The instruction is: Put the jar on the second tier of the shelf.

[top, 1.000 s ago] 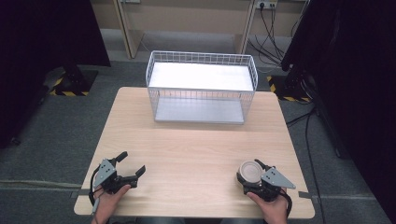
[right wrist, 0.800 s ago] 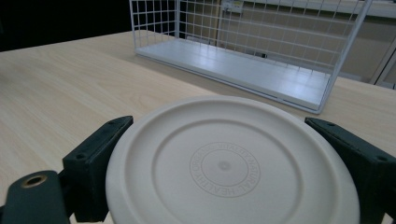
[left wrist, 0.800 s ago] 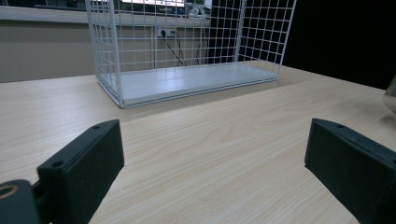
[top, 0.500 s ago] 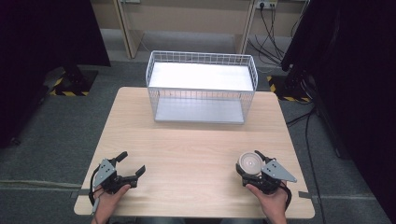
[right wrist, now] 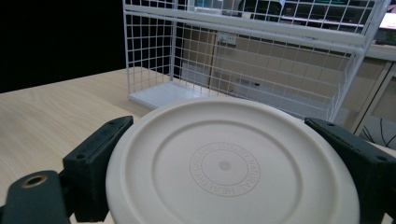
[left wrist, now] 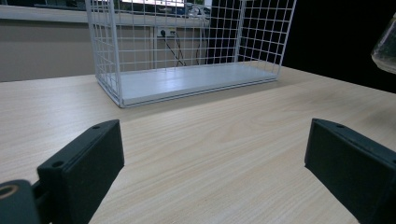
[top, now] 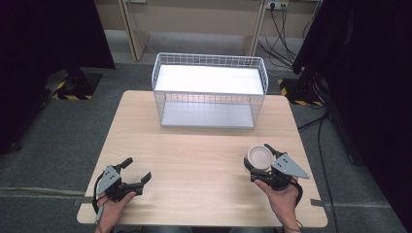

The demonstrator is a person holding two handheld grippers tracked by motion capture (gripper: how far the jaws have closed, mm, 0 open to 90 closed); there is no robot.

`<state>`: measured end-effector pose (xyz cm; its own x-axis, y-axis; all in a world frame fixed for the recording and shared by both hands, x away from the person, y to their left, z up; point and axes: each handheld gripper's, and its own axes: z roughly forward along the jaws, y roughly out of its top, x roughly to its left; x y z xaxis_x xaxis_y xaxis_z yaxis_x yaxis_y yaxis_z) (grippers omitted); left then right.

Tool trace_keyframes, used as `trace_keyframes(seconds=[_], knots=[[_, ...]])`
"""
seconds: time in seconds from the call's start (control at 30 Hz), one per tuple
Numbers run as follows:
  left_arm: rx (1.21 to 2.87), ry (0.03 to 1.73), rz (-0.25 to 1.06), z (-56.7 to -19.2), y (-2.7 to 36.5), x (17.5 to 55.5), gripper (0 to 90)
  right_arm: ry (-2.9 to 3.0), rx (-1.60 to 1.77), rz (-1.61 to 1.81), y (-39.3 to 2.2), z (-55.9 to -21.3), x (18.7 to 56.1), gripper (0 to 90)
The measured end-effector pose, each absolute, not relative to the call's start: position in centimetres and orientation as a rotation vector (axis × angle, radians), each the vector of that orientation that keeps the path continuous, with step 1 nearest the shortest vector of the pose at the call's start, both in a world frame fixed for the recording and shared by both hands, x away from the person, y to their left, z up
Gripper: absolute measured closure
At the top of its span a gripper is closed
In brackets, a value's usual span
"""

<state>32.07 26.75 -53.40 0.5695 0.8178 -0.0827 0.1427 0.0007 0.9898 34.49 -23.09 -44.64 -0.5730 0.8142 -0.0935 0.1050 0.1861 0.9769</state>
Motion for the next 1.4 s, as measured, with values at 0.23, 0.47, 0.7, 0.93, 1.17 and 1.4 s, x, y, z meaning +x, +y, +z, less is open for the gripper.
trace_keyframes(seconds=[0.23,0.47,0.7,0.93,1.17,1.4], knots=[[1.507,0.856,0.649,-53.4,26.7,32.1,4.1,1.821,0.845,1.439,-22.7,-43.6,35.0,12.0],[1.507,0.857,0.648,-53.4,26.7,32.1,4.1,1.814,0.825,1.434,-22.4,-42.1,35.9,12.0],[1.506,0.857,0.647,-53.4,26.7,32.1,4.1,1.799,0.806,1.437,-21.9,-40.7,37.0,12.0],[1.506,0.857,0.645,-53.4,26.8,32.1,4.0,1.784,0.792,1.443,-21.3,-39.3,38.2,12.0],[1.507,0.857,0.644,-53.4,26.7,32.1,4.1,1.78,0.782,1.444,-20.7,-38.2,39.5,12.0],[1.506,0.857,0.643,-53.4,26.7,32.1,4.0,1.765,0.787,1.456,-20.3,-37.2,40.7,12.0]])
